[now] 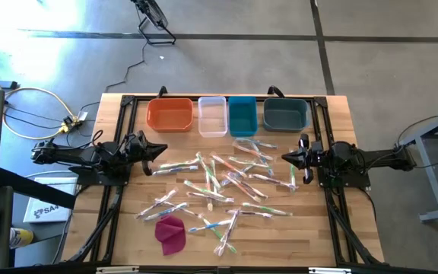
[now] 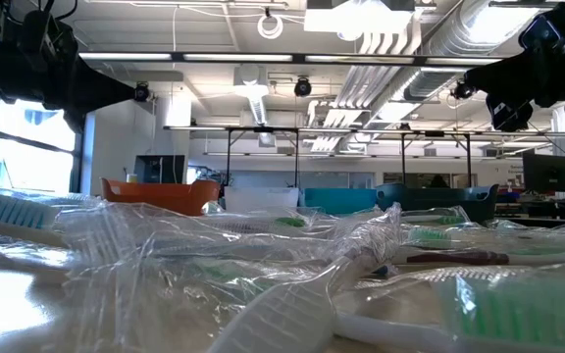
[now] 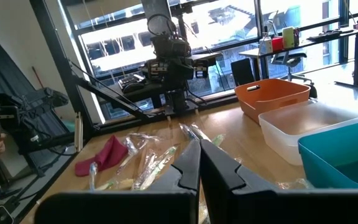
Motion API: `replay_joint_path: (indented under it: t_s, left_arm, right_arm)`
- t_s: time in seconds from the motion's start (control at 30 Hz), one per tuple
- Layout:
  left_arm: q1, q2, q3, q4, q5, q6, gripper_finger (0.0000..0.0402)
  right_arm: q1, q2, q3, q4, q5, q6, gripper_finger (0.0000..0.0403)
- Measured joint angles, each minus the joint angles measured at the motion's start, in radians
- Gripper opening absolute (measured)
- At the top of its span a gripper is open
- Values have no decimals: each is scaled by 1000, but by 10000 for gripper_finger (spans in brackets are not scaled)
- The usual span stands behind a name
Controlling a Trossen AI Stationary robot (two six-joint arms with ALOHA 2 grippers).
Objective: Pick & Place Toothbrushes
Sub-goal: Put the orange toothbrush into the orange bin
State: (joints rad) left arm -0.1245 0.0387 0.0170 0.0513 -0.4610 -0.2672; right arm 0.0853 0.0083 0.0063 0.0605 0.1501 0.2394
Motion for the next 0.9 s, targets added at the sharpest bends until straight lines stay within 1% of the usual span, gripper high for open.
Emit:
replay_joint_path:
  t_s: [0.37, 0.57, 0.8, 0.9]
  left_arm:
    - [0, 0, 0, 15, -3, 1, 8]
    - [0, 0, 0, 74, -5, 55, 8]
    - [0, 0, 0, 36, -5, 53, 8]
    - [0, 0, 0, 16, -4, 53, 8]
  right_arm:
    - [0, 0, 0, 0, 0, 0, 2]
    - [0, 0, 0, 0, 0, 0, 2]
    - [0, 0, 0, 10, -11, -9, 2]
    - [0, 0, 0, 60, -19, -30, 2]
